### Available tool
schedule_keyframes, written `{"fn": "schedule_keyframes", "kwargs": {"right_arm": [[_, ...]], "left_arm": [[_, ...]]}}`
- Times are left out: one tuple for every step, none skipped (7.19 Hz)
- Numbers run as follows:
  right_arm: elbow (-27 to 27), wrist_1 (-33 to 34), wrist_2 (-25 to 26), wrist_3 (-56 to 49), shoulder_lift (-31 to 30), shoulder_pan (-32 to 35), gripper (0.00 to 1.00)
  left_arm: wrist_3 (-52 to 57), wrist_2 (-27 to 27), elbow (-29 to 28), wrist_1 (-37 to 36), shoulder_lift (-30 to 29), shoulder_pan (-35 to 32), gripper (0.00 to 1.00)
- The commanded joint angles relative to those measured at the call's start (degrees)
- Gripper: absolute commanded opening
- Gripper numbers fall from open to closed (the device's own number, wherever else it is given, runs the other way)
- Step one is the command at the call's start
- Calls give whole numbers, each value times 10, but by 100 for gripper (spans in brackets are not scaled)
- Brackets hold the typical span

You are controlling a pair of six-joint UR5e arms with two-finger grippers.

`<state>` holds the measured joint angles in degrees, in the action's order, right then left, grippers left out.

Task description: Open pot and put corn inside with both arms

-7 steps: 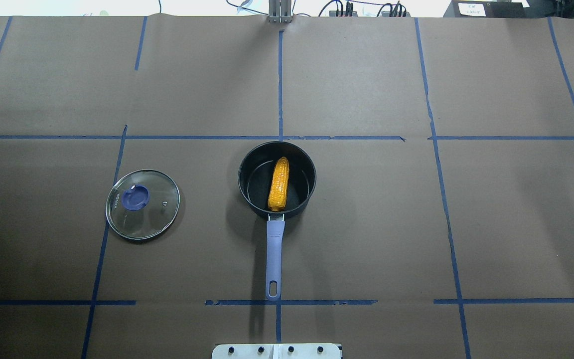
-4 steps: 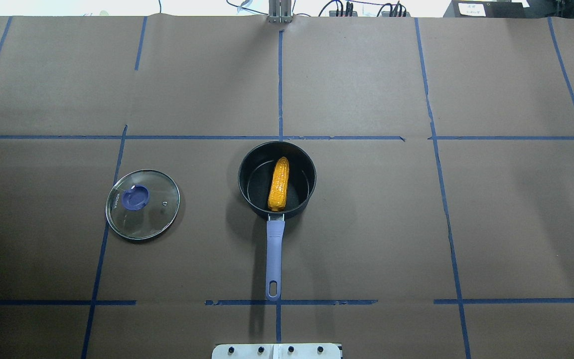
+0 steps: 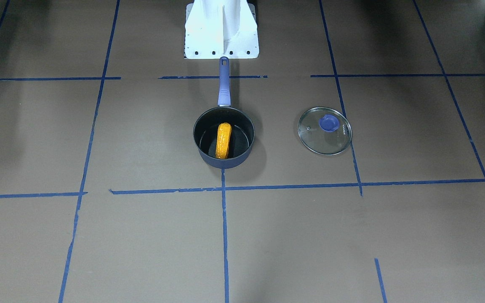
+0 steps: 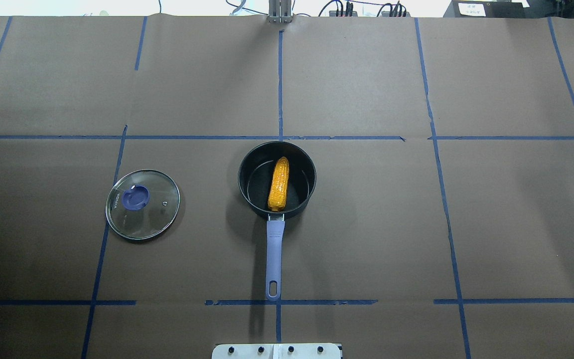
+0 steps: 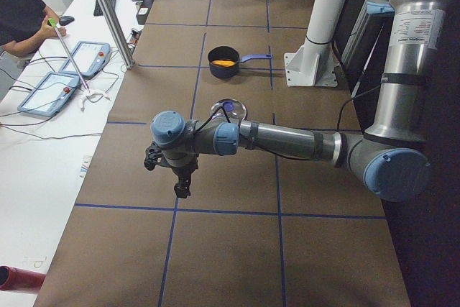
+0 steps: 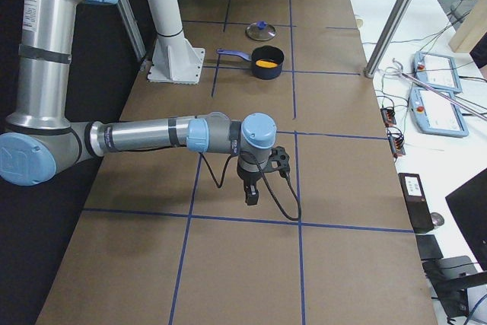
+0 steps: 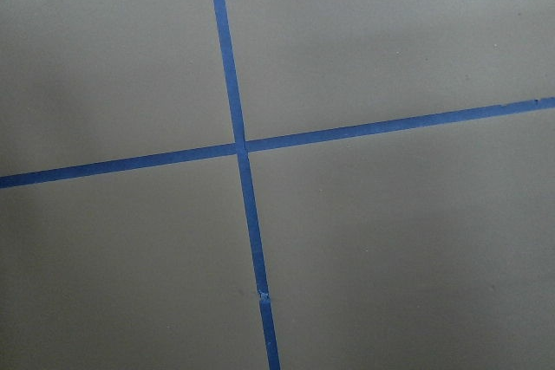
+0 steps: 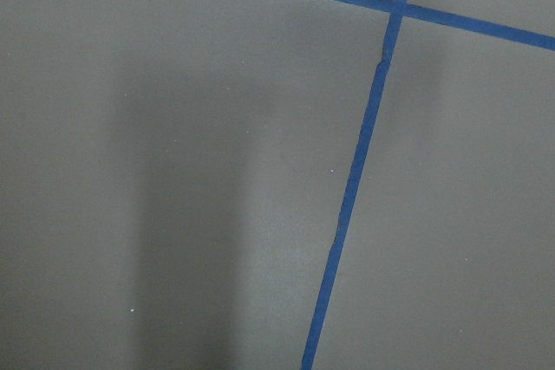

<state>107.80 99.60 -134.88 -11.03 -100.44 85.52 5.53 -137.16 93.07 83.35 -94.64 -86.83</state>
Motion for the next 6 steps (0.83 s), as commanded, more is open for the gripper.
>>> {"fn": "schedule_keyframes", "kwargs": {"right_arm": [[0, 0, -4, 0, -1, 0, 100], [-5, 0, -3, 0, -1, 0, 100], [-3, 0, -4, 0, -2, 1, 100], [-8, 0, -2, -1, -2, 1, 100], [-11, 0, 0, -1, -1, 1, 100], [-12, 0, 0, -1, -2, 0, 100]], "left_arm": [[0, 5, 3, -2, 6, -1, 100], [0, 6, 3, 1, 6, 0, 100], [0, 6, 3, 1, 8, 0, 100], [0, 6, 3, 1, 9, -1, 100], [0, 6, 4, 1, 6, -1, 100], [0, 5, 4, 1, 4, -1, 100]]}}
